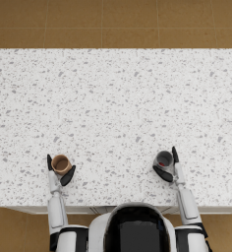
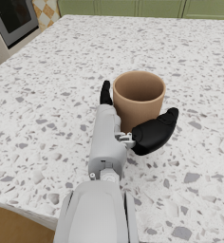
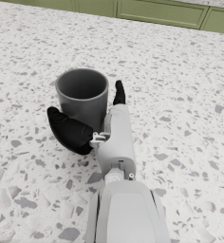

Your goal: Pick up two cups and pour the berry on the right into the cup on the left

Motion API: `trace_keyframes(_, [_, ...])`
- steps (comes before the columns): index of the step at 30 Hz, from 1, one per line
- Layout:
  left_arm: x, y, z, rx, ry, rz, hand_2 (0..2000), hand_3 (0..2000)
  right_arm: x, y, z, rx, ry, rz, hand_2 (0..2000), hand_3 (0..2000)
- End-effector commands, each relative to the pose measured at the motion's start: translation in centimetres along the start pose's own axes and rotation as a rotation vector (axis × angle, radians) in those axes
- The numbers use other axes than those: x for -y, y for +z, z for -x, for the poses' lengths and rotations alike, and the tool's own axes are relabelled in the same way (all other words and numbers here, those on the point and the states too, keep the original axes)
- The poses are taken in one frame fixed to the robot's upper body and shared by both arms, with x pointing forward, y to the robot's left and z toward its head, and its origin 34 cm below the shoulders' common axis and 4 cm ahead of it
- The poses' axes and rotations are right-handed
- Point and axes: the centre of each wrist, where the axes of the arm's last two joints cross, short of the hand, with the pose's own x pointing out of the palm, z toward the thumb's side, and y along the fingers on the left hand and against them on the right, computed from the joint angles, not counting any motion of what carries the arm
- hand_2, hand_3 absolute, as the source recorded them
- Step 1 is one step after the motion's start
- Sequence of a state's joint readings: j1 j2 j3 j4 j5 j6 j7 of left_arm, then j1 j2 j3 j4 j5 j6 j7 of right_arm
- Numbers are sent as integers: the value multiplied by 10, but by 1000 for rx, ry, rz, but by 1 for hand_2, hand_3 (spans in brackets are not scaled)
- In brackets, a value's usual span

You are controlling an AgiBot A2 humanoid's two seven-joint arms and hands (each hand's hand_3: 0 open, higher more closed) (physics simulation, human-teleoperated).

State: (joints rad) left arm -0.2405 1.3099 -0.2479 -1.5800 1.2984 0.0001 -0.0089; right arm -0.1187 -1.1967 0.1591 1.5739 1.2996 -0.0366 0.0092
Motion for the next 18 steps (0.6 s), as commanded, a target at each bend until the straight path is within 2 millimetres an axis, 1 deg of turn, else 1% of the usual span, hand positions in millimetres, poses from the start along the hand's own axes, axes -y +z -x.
trace_keyframes(1, [0,-8,-1,0,-4,31,0,0,-3,-7,-15,-4,44,-28,0,0])
trace_keyframes(2, [-1,0,0,1,-3,-1,0,0,-1,-6,-18,-3,42,-25,0,0])
trace_keyframes(3, [-1,-9,-2,1,-8,34,0,0,0,-5,-21,-3,41,-20,0,0])
trace_keyframes(4, [-1,-12,-2,1,-9,45,0,0,2,-4,-24,-2,40,-17,0,0])
trace_keyframes(5, [-1,-14,-4,1,-18,52,0,0,2,-3,-22,-4,27,-15,0,0])
trace_keyframes(6, [-4,0,-2,3,-11,-3,1361,327,2,-3,-21,-5,22,-12,1361,327])
trace_keyframes(7, [-1,-15,-6,0,-27,54,2000,653,3,-3,-20,-6,21,-13,2000,653])
trace_keyframes(9, [-3,-17,-11,-7,-40,63,2000,1280,4,0,-17,-7,50,-4,2000,1280])
trace_keyframes(10, [-3,-15,-14,-11,-43,54,2000,1280,4,3,-19,-6,64,4,2000,1280])
trace_keyframes(11, [-1,-7,-18,-13,-60,25,2000,1280,4,6,-20,-5,77,15,2000,1280])
trace_keyframes(14, [4,31,-37,2,-147,-115,2000,1280,5,24,-25,8,146,87,2000,1280])
trace_keyframes(15, [6,44,-43,6,-186,-165,2000,1280,5,33,-28,14,162,125,2000,1280])
trace_keyframes(16, [6,51,-50,10,-217,-193,2000,1280,4,39,-31,19,176,149,2000,1280])
trace_keyframes(18, [5,57,-63,20,-275,-216,2000,1280,4,55,-37,32,202,212,2000,1280])
